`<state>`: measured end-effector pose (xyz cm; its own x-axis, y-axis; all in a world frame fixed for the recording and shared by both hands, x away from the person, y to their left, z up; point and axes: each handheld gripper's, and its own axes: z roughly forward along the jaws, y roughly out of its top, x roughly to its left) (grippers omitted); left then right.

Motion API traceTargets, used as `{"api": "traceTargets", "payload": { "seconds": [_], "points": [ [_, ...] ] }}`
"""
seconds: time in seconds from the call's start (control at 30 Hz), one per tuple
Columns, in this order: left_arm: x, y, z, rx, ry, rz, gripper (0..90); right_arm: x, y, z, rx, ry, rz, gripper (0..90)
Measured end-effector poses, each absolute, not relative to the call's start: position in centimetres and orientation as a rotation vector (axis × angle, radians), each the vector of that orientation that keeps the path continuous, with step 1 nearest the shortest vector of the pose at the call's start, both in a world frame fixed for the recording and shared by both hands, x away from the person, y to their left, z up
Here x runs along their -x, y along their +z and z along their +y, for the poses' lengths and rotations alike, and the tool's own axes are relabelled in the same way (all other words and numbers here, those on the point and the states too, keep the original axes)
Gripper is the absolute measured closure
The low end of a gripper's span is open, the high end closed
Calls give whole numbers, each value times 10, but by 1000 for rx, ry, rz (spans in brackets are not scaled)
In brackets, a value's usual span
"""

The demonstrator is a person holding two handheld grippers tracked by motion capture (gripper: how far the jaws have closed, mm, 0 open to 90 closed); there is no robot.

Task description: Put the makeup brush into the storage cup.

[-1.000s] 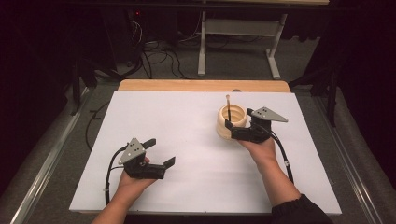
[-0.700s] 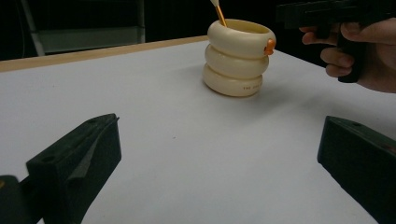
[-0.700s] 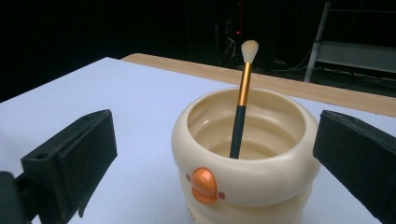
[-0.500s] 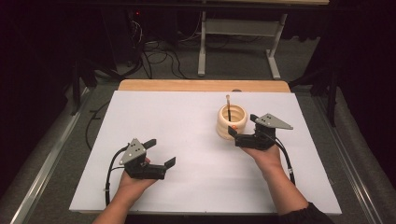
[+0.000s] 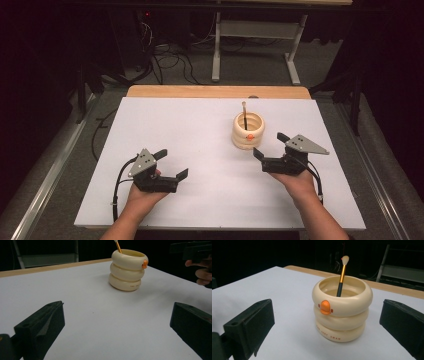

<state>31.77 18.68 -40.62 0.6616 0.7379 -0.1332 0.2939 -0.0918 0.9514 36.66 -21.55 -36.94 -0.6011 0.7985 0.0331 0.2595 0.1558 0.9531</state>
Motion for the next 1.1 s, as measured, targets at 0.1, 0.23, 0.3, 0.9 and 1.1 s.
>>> {"api": "traceTargets", "payload": {
  "seconds": [0.1,0.23,0.3,0.9,1.1],
  "points": [
    [-317,-406,186,-1676,459,850,4,-356,-371,-221,-984,1453,1954,11],
    [-316,-407,185,-1679,455,849,4,-343,-375,-229,-979,1442,1940,11],
    [-316,-408,184,-1684,453,852,4,-336,-379,-234,-968,1437,1918,11],
    [-314,-411,172,-1726,449,829,4,-326,-393,-254,-984,1452,1881,11],
    [-314,-411,172,-1726,448,826,4,-327,-394,-253,-986,1444,1885,11]
  ]
}}
